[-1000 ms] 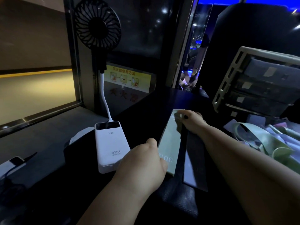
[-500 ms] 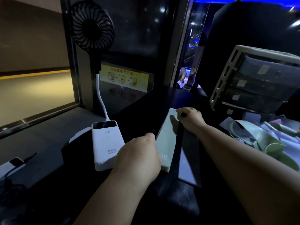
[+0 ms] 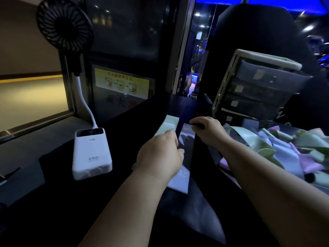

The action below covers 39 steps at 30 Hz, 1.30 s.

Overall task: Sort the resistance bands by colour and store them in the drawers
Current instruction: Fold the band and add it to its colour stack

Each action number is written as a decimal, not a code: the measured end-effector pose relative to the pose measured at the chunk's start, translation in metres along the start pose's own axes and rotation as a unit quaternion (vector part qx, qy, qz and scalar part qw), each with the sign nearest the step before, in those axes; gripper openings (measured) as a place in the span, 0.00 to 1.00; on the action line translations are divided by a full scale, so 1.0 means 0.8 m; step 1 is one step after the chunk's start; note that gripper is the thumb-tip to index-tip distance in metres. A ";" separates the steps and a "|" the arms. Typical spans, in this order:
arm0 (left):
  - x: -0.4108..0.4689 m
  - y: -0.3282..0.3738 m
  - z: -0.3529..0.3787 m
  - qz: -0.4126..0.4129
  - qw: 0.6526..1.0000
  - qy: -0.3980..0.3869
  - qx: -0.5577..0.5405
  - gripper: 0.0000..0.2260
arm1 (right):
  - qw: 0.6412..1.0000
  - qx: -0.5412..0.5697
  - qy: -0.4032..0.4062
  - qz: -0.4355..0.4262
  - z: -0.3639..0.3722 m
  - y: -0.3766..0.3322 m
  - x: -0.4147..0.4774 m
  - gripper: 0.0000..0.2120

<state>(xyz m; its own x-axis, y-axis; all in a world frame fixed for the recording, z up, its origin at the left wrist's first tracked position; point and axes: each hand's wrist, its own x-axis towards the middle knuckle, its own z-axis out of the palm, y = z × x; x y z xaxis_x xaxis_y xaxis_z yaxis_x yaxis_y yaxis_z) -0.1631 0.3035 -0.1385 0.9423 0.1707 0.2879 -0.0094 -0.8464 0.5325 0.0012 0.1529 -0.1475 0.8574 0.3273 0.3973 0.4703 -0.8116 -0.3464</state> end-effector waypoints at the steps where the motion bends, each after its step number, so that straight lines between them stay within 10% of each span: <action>1: 0.003 0.007 0.007 0.004 1.000 -0.004 -0.007 0.09 | 1.000 -0.011 0.004 -0.007 -0.013 0.003 -0.006 0.13; 21: 0.072 0.206 0.118 0.039 0.984 -0.165 -0.050 0.16 | 0.982 0.059 0.077 0.162 -0.147 0.152 -0.125 0.02; 33: 0.061 0.183 0.159 0.048 0.963 -0.169 -0.206 0.05 | 0.976 0.121 -0.042 0.178 -0.170 0.162 -0.137 0.12; 39: 0.062 0.183 0.162 0.066 0.949 -0.124 -0.282 0.07 | 0.965 0.217 -0.084 0.119 -0.177 0.165 -0.141 0.35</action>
<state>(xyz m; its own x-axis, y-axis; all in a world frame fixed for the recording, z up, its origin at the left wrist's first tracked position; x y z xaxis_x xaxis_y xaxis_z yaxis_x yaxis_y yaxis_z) -0.0743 0.1224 -0.1490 0.9697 -0.1006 0.2226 -0.2441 -0.4349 0.8668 -0.0629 -0.0601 -0.1177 0.9567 0.2595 0.1316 0.2676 -0.6070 -0.7483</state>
